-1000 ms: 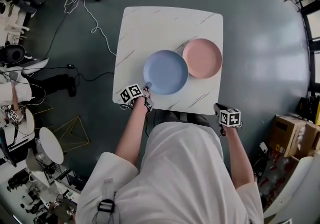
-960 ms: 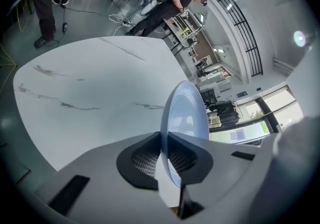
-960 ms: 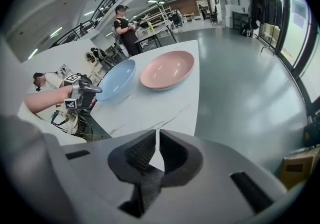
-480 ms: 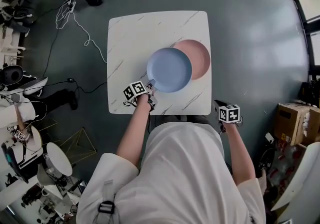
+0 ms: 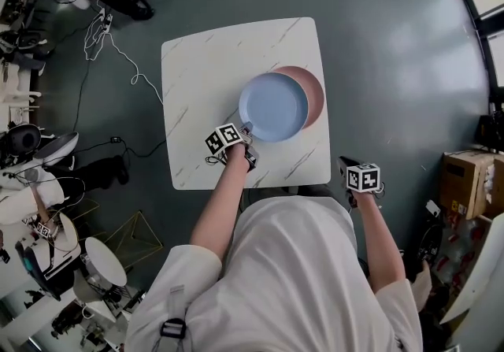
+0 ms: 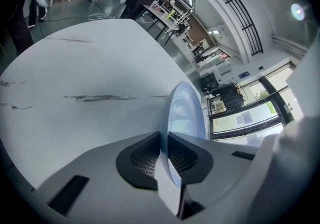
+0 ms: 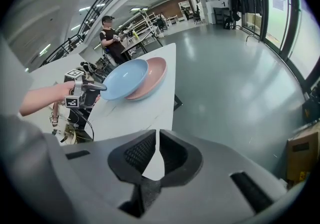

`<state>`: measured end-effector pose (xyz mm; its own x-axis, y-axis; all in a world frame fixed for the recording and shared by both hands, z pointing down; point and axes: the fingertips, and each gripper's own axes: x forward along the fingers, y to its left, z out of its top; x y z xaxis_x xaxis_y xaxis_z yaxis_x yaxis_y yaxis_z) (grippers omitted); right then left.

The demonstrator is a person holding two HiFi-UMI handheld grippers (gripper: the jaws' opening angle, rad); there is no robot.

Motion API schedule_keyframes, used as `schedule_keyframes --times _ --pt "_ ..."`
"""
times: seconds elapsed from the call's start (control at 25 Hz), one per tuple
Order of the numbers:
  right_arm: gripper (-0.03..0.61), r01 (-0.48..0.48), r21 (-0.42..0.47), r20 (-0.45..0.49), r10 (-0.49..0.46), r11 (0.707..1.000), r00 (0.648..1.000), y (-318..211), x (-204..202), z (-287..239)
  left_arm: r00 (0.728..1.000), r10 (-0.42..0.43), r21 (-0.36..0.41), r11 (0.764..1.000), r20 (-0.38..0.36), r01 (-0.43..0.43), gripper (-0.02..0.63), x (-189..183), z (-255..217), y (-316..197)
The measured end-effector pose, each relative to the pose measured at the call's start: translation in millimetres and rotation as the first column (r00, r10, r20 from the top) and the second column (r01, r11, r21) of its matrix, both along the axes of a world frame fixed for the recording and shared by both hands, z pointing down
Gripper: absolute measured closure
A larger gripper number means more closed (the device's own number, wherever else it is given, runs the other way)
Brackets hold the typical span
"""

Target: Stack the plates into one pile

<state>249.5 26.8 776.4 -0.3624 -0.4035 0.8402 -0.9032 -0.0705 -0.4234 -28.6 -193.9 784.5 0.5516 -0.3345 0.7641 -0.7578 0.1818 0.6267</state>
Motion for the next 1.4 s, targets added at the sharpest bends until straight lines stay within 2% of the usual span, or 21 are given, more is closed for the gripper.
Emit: schedule_keyframes --times 0.32,0.48,0.76,0.8,0.88,1.0,1.4 --pt "0.540 -0.042 -0.017 0.015 0.042 0.999 0.999 3 18 11 1.000 0.003 -0.017 1.000 0.007 -0.003 0.569 28 12 -7" --pt "0.540 -0.092 -0.021 0.028 0.093 0.996 0.995 6 29 13 1.000 0.025 -0.023 0.999 0.011 -0.024 0.569 43 16 -5" --pt "0.540 -0.128 -0.035 0.032 0.129 0.991 0.991 14 33 19 0.995 0.080 0.018 0.997 0.057 -0.081 0.561 51 18 -12" --pt "0.540 -0.129 -0.039 0.031 0.130 0.991 0.991 15 32 20 0.993 0.100 0.025 0.994 0.067 -0.102 0.554 51 18 -12" --pt "0.540 -0.130 -0.043 0.029 0.131 0.991 0.991 18 32 22 0.987 0.142 0.042 0.988 0.081 -0.146 0.472 53 16 -10" --pt "0.540 -0.124 -0.037 0.023 0.125 0.992 0.992 18 35 22 0.984 0.162 0.065 0.984 0.073 -0.167 0.449 57 8 -8" --pt "0.540 -0.076 0.012 -0.013 0.076 0.997 0.997 -1 5 2 0.986 0.160 0.131 0.978 0.045 -0.164 0.450 6 -18 4"
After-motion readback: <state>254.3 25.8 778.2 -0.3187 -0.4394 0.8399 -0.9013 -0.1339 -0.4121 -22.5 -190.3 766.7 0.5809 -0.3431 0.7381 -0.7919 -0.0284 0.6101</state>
